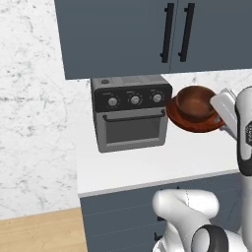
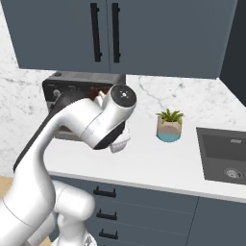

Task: Pick up the bowls on the counter and stack them on top of one another in the open cabinet. Place the smaller bowl on top of the larger bowl.

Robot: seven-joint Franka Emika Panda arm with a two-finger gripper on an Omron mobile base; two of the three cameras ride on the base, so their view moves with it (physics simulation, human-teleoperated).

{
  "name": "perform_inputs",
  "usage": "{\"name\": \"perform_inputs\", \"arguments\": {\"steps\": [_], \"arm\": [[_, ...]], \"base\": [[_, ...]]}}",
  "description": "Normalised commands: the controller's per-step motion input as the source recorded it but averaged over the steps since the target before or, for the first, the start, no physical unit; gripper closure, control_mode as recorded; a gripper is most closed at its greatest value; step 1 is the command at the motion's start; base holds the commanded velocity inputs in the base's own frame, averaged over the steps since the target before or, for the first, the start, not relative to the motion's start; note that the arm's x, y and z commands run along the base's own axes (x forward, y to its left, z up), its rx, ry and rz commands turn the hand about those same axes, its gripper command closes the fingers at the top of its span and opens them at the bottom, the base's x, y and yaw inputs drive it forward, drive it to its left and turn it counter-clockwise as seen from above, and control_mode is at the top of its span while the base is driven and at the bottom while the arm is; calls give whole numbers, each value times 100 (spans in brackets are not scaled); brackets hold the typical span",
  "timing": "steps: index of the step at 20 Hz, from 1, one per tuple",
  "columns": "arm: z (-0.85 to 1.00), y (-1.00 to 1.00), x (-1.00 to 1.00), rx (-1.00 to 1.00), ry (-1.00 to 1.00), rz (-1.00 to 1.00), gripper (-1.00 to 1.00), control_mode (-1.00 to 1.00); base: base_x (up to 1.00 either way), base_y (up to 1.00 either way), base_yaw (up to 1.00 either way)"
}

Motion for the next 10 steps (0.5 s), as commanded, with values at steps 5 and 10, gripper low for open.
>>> {"name": "perform_inputs", "arguments": {"steps": [5, 10], "arm": [[61, 24, -33, 0, 0, -1, 100, -100], [26, 7, -27, 0, 0, 0, 100, 100]], "base": [[0, 0, 0], [-35, 0, 0]]}}
